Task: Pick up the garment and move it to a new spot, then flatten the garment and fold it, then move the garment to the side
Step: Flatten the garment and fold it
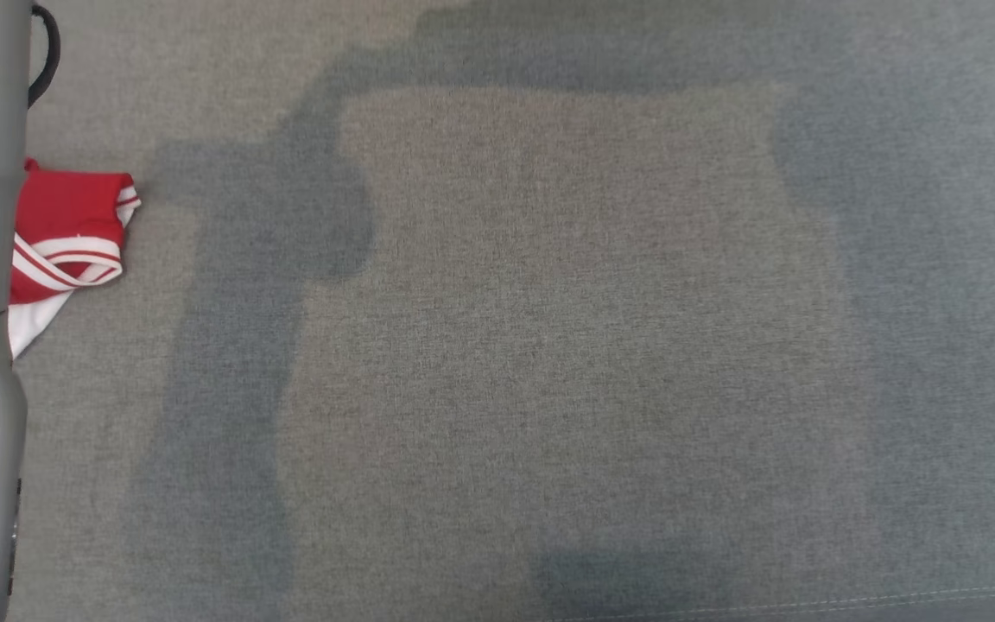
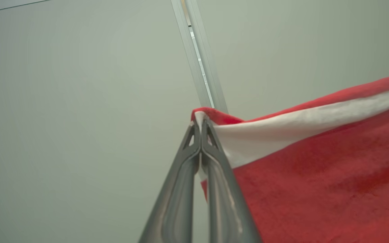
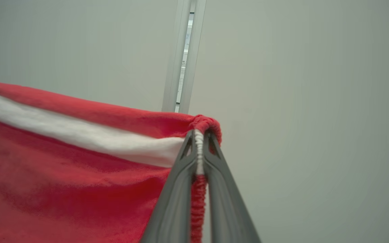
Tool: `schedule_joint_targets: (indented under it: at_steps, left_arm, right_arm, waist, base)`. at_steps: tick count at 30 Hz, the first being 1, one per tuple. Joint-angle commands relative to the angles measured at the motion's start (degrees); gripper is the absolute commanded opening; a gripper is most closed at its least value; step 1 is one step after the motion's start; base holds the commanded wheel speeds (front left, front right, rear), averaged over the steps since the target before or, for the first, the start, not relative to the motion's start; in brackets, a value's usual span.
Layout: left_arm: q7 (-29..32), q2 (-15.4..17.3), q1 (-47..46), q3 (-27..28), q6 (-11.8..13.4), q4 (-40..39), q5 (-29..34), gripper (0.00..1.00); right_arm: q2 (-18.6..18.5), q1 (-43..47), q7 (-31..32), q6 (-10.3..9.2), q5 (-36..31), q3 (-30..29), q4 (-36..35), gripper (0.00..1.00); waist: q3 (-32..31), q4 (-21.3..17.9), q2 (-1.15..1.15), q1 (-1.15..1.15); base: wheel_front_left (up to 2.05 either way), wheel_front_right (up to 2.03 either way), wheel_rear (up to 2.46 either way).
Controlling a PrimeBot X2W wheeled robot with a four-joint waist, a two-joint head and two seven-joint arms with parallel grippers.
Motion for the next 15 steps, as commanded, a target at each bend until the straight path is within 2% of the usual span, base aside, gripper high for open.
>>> schedule_joint_targets:
  at_steps: [1, 7, 10, 15]
  left_arm:
    - [0.1, -0.8, -0.2, 0.9, 0.1, -0.8, 0.8, 0.0]
    - [0.1, -4.0, 5.1, 4.0, -1.6, -3.2, 2.9, 0.0]
    - [0.0, -5.8, 9.2, 5.2, -2.3, -3.6, 3.0, 0.0]
    - [0.0, -8.1, 18.9, 6.3, -3.0, -4.6, 1.9, 0.0]
  right_arm:
    - [0.0, -0.5, -0.1, -0.06, -0.2, -1.1, -0.2, 0.0]
    - [-1.5, 3.5, -0.1, -0.06, 0.0, 2.5, -1.4, 0.0]
    - [-2.5, 7.2, -0.1, -0.06, 3.4, 5.2, -3.5, 0.0]
    - [-6.0, 19.0, -0.1, -0.06, 13.2, 9.3, -12.3, 0.0]
  waist:
    - [8.6, 2.2, 0.0, -0.01]
    - [12.6, 2.4, 0.0, -0.01]
    - [13.5, 2.0, 0.0, -0.01]
    - [12.6, 1.2, 0.0, -0.01]
  base:
    - [0.0, 0.0, 0.0]
    - [0.0, 0.0, 0.0]
    - [0.0, 0.0, 0.0]
    - [0.0, 0.0, 0.0]
